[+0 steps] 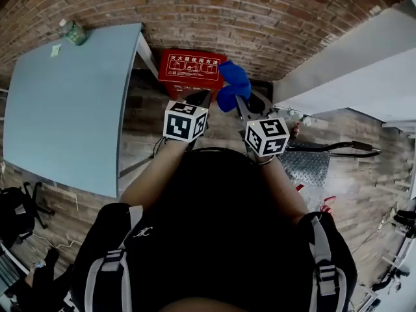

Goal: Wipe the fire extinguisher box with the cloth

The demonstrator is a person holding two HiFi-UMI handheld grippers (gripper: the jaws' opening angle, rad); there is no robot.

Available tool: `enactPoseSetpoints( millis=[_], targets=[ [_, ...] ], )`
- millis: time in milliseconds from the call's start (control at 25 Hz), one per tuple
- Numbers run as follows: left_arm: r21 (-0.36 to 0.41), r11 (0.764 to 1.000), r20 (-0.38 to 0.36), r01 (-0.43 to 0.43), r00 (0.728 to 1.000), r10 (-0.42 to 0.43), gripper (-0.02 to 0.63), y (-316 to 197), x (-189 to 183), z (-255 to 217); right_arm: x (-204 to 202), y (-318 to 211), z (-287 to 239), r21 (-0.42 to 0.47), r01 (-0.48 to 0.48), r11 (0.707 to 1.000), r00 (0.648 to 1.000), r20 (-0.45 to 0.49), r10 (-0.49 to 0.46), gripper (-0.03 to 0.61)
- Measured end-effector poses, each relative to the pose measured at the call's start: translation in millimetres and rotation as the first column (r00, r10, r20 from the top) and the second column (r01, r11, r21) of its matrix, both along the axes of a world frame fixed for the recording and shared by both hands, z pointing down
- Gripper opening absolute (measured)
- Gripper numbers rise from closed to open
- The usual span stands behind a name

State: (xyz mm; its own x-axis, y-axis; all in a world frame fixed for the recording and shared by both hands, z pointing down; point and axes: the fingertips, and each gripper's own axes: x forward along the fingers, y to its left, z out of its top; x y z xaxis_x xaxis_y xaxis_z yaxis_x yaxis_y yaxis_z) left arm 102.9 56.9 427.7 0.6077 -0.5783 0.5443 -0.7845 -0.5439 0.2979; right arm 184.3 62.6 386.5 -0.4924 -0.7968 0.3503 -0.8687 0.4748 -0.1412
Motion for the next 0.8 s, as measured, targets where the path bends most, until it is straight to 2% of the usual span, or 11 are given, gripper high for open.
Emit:
enactPoseSetpoints(
  millis=[160, 280, 520, 800],
  targets=[
    [-0.008, 0.999, 0.033, -0.031, 0.999, 0.031, 0.011, 28, 47, 2, 45, 22, 1, -0.005, -0.011, 1.000, 0.999, 0.034, 0.011, 0.083],
    [-0.021, 0.999, 0.041, -0.030, 0.999, 0.030, 0.011, 45, 68, 5, 66, 37, 2, -0.005, -0.008, 1.000, 0.998, 0.054, 0.008, 0.083],
    [-0.026, 1.000, 0.039, -0.012, 0.999, 0.013, 0.011, 69, 94, 13, 87, 61, 7, 0.004, 0.021, 1.000, 0.998, 0.057, -0.021, 0.083],
    [-0.033, 0.998, 0.046, -0.049, 0.998, 0.050, 0.011, 84, 117, 17, 103, 84, 13, -0.018, 0.015, 1.000, 0.999, 0.039, -0.014, 0.083]
  ],
)
